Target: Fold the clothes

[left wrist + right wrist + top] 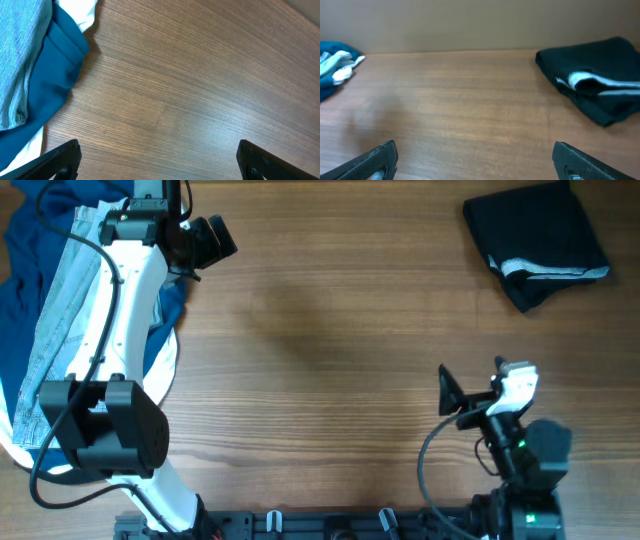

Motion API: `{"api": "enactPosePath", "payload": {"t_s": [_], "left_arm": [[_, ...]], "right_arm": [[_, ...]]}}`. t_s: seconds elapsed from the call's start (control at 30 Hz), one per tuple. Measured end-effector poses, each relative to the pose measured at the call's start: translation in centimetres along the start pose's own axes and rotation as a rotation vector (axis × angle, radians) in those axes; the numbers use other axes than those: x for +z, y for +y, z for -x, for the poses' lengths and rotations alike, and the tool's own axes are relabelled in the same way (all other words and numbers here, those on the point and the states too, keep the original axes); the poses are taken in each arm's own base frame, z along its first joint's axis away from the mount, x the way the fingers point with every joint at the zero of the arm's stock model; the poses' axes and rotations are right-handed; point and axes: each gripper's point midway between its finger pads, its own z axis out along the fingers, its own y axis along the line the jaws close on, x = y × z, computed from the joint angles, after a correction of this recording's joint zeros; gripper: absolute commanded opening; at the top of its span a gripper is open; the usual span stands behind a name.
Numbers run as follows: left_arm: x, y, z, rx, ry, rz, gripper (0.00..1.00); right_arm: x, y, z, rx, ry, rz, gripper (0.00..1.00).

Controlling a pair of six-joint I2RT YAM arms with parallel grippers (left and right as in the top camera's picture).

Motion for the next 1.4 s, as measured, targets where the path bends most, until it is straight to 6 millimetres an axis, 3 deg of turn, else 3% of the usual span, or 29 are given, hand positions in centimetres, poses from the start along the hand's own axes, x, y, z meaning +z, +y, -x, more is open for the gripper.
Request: {"api": "enactPosePath", "payload": {"t_s": [0.13, 0.3, 0.5, 1.4], "left_arm": [[0.0, 0.0, 0.0, 0.000, 0.000, 0.000, 1.00], [0.0, 0.0, 0.0, 0.000, 0.000, 0.000, 1.00], [0.0, 0.0, 0.0, 0.000, 0.001, 0.000, 1.00], [0.0, 0.9, 0.0, -0.014, 0.008, 0.020, 1.00]], "right_arm": [[-0.9, -0.8, 0.3, -0.007, -0.091, -0.061, 1.00], [-1.0, -1.6, -1.2, -0.004, -0.088, -0.108, 1.00], [-1.1, -1.7, -0.2, -0.010, -0.132, -0.111, 1.00], [-1.1, -1.7, -0.3, -0.009, -0.132, -0.114, 1.00]]}}
